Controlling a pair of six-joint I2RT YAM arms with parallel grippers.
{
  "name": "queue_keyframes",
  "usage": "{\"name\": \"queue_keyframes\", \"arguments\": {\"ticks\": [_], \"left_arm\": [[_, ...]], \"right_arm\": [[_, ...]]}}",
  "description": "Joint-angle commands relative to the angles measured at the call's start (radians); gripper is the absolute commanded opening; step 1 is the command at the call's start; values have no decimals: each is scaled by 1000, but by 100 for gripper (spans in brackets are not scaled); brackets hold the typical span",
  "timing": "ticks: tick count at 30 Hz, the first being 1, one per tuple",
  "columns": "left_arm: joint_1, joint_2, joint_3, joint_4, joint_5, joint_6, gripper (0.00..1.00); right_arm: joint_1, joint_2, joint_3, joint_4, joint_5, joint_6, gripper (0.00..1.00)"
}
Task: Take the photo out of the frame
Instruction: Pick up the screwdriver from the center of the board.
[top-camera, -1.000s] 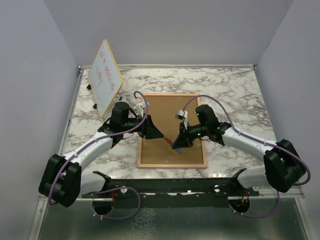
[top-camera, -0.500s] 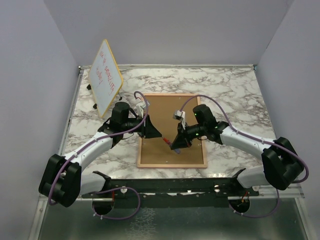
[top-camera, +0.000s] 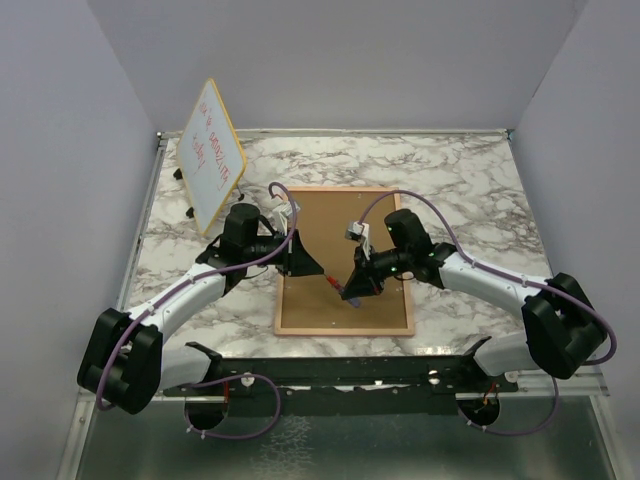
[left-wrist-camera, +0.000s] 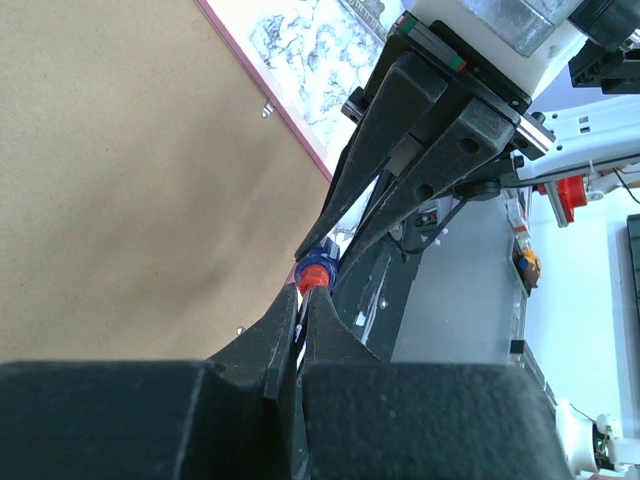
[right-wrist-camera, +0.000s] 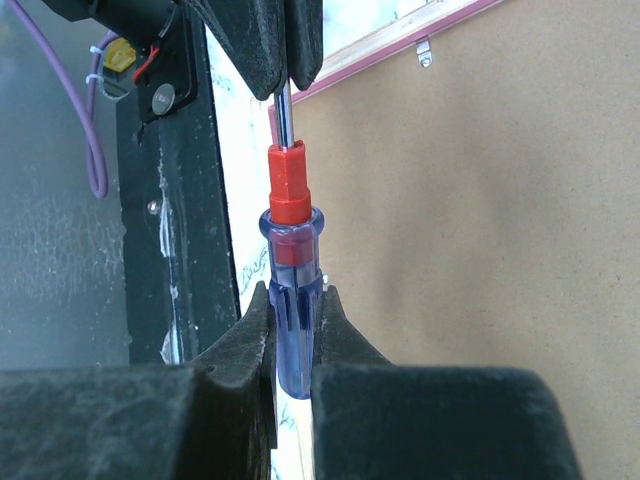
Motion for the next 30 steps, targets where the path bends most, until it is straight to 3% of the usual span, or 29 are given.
{"name": "queue_keyframes", "arguments": {"ticks": [1,3,5,7,10,12,14,24,27,30], "left_arm": [[1,-20,5,23,-17,29,0],[1,-30,2,27,-25,29,0],[1,-34,1,23,-37,29,0],[1,-28,6,13,-45,28,0],[1,-7,19,-4,-43,26,29],[1,12,21,-8,-34,22,38],[1,24,27,-15,-27,23,41],[1,17,27,-23,-39,31,36],[1,23,23,-23,-28,29,26],[1,28,22,-20,-12,28,9]], "right_arm": [[6,7,30,-29,48,24,7],[6,4,32,-28,43,23,8],[7,1,35,-32,32,12,1],[7,-9,29,-25,25,8,1],[7,-12,32,-47,15,-5,1],[8,-9,35,-61,13,-9,1],[10,-7,36,-65,11,-11,1],[26,14,63,-93,15,-34,1],[29,22,72,-100,27,-38,1],[29,22,76,-102,29,-40,1]]}}
